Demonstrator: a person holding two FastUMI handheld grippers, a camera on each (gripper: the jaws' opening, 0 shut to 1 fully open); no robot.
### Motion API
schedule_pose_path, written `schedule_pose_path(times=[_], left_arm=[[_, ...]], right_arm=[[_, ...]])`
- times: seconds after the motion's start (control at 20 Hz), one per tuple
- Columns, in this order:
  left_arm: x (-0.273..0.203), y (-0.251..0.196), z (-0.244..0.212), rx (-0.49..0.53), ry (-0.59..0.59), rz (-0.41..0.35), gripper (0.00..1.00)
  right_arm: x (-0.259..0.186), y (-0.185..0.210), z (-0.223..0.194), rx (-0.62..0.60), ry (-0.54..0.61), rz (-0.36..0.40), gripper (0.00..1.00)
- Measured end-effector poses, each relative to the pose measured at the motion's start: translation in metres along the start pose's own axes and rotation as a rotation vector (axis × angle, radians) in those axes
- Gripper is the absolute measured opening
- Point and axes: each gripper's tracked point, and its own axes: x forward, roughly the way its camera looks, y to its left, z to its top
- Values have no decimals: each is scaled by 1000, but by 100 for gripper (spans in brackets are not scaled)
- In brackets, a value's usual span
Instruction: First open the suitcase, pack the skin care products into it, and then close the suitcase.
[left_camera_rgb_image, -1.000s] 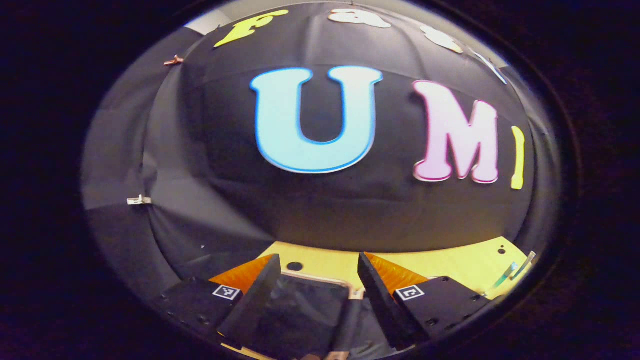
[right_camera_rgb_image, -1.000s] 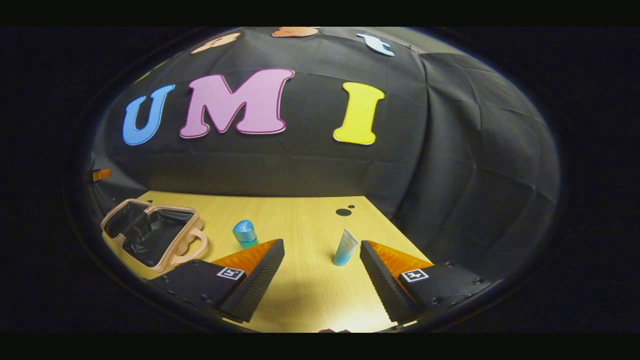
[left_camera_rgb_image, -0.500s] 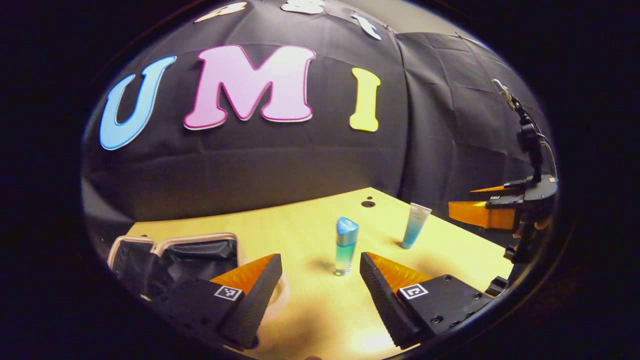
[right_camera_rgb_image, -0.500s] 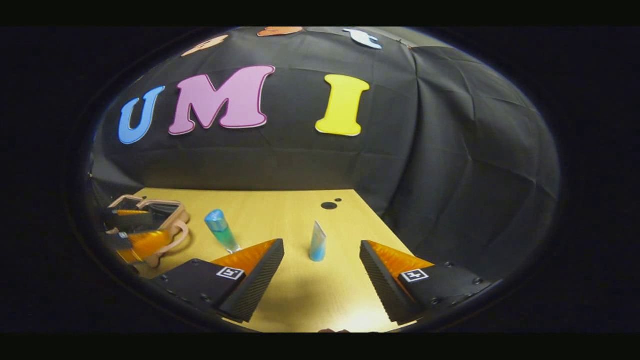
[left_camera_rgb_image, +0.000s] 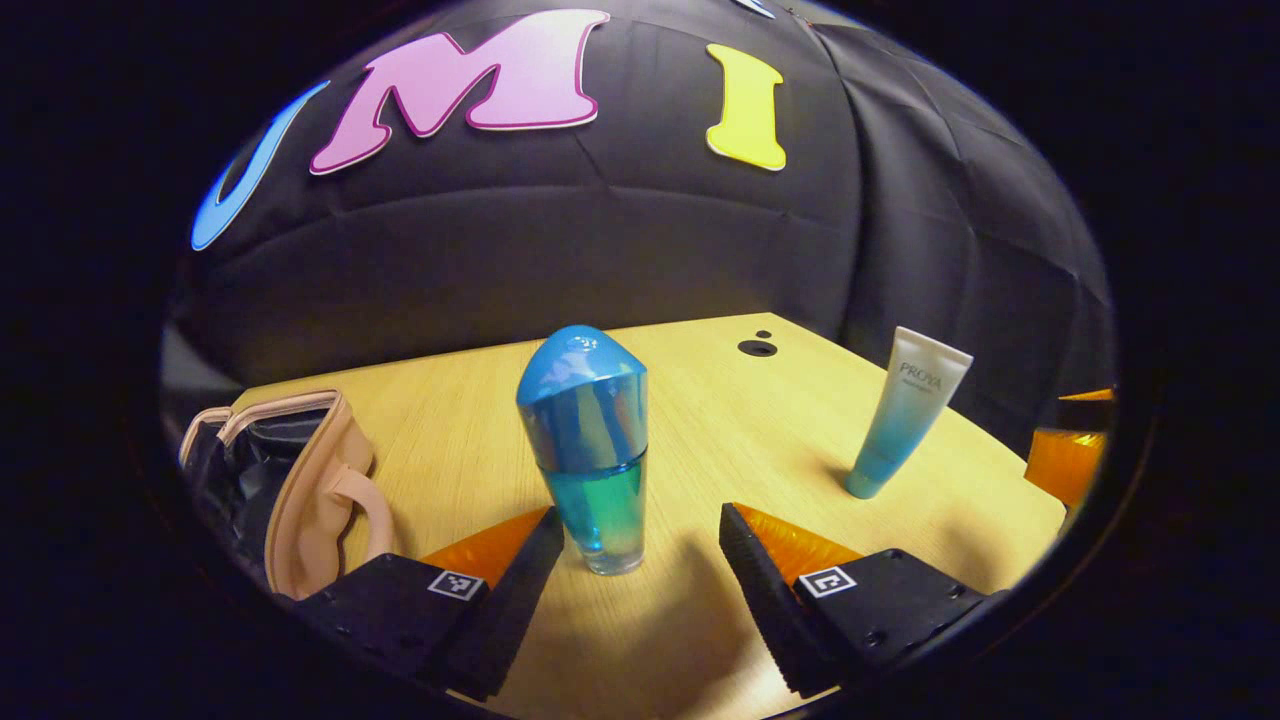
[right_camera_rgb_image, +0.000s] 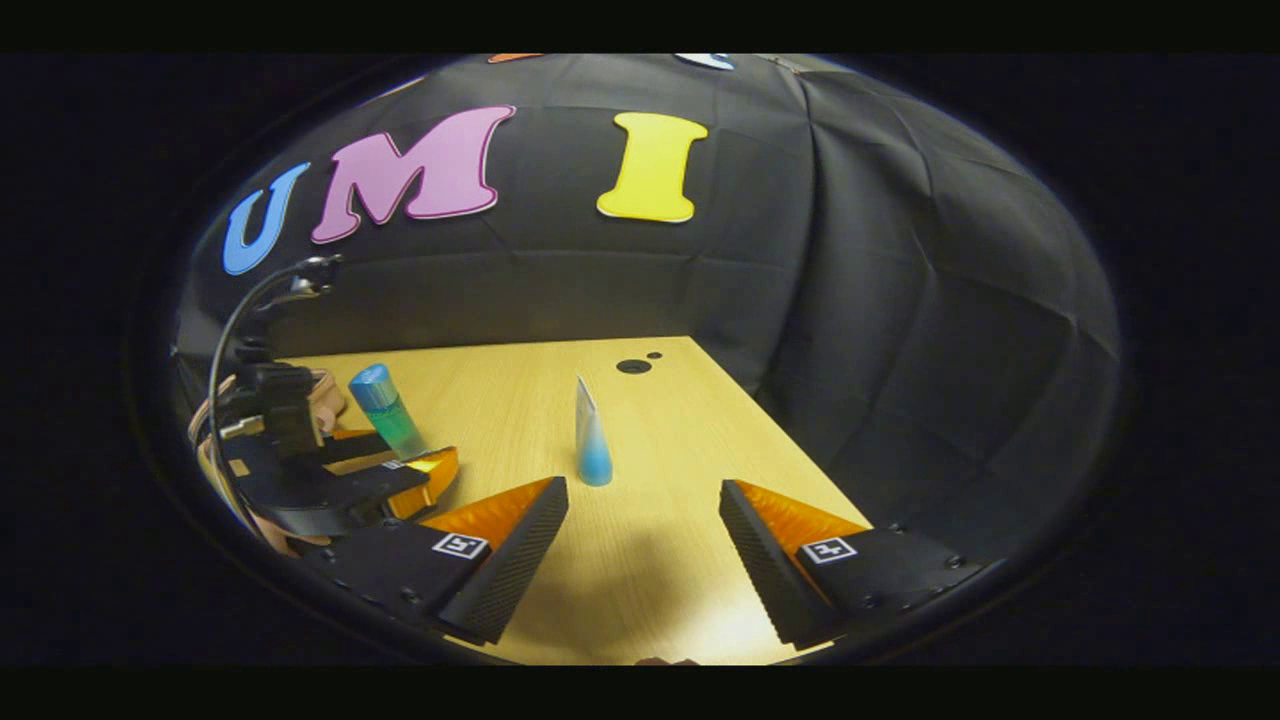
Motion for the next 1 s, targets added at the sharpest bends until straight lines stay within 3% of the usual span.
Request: schedule_pose_path(times=[0.25, 0.3, 0.35, 0.4, 0.7, 0.85, 0.9, 1.0], left_arm=[[20, 7, 12, 3, -11, 40, 86], [21, 10, 13, 1, -10, 47, 70], [21, 8, 12, -9, -14, 36, 64], [20, 8, 13, -17, -15, 29, 50], [10, 16, 9, -61, -24, 46, 47], [0, 22, 8, -57, -50, 45, 47], [-3, 24, 8, -55, -57, 48, 43], [-10, 27, 8, -70, -72, 42, 46]], right_arm=[[47, 16, -1, 3, -8, 14, 97], [57, 20, -1, 17, -8, 14, 97], [68, 23, -2, 34, -10, 15, 97], [77, 26, -2, 48, -6, 17, 94], [117, 41, 4, 59, -22, 19, 97], [134, 46, 9, 58, -31, 14, 93], [139, 47, 9, 54, -36, 13, 97], [145, 50, 9, 36, -41, 7, 97]])
